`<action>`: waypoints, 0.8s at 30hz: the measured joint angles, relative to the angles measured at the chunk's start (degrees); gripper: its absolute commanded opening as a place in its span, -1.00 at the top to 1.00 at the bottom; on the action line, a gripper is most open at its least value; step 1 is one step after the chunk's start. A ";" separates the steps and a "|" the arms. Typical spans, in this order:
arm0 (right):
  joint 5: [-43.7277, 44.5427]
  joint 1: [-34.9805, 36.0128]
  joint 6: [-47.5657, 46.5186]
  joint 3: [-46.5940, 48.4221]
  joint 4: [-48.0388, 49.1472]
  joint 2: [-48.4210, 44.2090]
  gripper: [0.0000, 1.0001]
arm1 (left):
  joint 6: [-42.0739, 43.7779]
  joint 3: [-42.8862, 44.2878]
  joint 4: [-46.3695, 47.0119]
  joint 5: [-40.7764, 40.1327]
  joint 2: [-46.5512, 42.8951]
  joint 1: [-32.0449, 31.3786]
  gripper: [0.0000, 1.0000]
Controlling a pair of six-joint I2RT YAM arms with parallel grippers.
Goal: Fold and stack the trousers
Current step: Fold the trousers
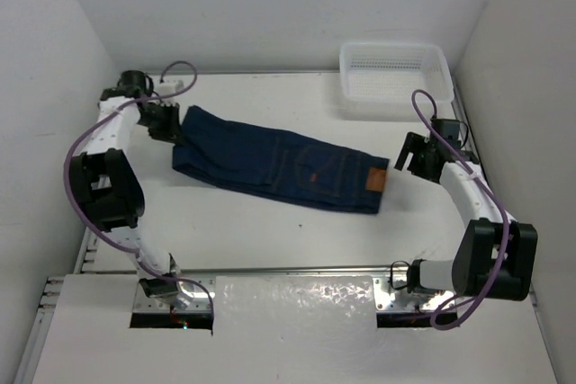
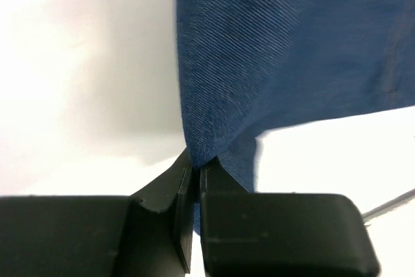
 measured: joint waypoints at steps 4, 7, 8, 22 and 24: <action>0.07 0.00 -0.02 -0.17 0.09 -0.81 -0.59 | 5.18 6.95 -7.65 -1.81 -2.75 2.71 1.00; 0.04 0.00 -0.02 -0.55 0.09 -1.05 -0.59 | 7.39 12.02 -13.11 0.31 -3.34 0.15 1.00; 0.04 0.00 -0.02 -0.63 0.09 -1.05 -0.59 | 7.85 13.81 -14.49 0.92 -3.34 -1.73 1.00; 0.92 0.00 -1.44 -0.90 -0.22 -3.78 -0.59 | 2.45 19.52 -13.53 9.07 3.21 -35.34 1.00; 0.87 0.00 -1.44 -0.90 -0.20 -4.02 -0.59 | 1.51 18.56 -12.87 8.96 4.96 -37.68 1.00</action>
